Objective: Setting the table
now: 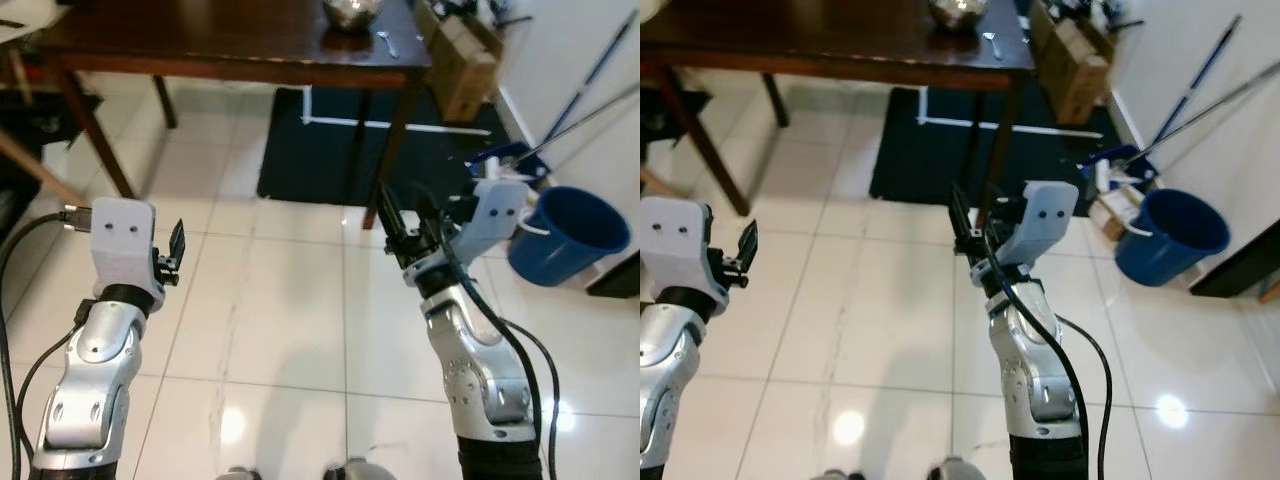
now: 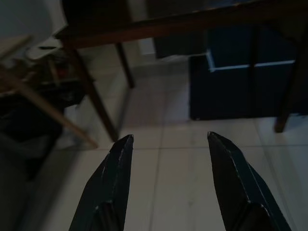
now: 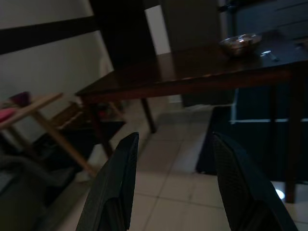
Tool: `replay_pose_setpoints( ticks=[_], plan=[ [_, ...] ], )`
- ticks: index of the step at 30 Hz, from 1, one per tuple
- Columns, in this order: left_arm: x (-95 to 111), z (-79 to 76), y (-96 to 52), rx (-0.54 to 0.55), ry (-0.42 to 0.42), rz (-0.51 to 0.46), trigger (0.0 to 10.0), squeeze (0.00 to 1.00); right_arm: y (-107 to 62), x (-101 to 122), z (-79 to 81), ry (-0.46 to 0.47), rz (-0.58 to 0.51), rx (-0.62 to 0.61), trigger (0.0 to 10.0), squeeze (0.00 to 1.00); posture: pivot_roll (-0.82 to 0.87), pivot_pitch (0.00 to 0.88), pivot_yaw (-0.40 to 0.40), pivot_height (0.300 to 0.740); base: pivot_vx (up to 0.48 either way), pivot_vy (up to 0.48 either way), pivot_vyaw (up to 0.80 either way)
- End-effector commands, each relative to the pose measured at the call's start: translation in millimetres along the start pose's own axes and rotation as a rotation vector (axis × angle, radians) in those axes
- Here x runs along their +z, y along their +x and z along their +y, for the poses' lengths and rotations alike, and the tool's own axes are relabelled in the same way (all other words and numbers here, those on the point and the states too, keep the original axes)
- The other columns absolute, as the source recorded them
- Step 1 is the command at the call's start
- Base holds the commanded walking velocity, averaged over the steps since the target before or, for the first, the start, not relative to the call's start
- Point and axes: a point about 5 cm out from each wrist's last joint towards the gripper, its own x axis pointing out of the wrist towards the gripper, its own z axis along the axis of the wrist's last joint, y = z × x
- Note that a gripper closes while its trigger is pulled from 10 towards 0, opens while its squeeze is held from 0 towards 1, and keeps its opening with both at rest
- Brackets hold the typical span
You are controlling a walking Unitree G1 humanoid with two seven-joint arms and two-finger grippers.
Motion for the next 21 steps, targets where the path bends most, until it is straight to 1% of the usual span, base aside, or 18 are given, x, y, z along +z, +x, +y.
replay_pose_setpoints(
  ticks=[1,13,17,21],
  plan=[
    [-3.2,-4.6,-1.5,-0.016,0.0,0.013,10.0,0.0,-2.7,-1.5,-5.1,-0.002,0.009,-0.017,10.0,0.0,-0.02,0.044,0.054,0.74,-0.36,0.0,0.0],
    [-3.1,-5.7,-0.8,-0.024,-0.001,0.011,10.0,0.0,-2.4,-1.4,-5.2,-0.002,0.007,-0.016,10.0,0.0,-0.02,0.036,0.055,0.74,-0.339,0.0,0.0],
    [-3.1,-10.8,-1.5,-0.072,-0.028,0.014,10.0,0.0,-2.5,-1.5,-5.5,-0.003,0.007,-0.018,10.0,0.0,-0.02,0.035,0.055,0.74,0.0,0.0,0.0],
    [-4.3,-14.7,-1.9,-0.089,-0.006,0.023,10.0,0.0,-2.2,-1.2,-5.3,-0.002,0.006,-0.017,10.0,0.0,-0.02,0.037,0.055,0.74,0.0,0.0,0.0]
  ],
)
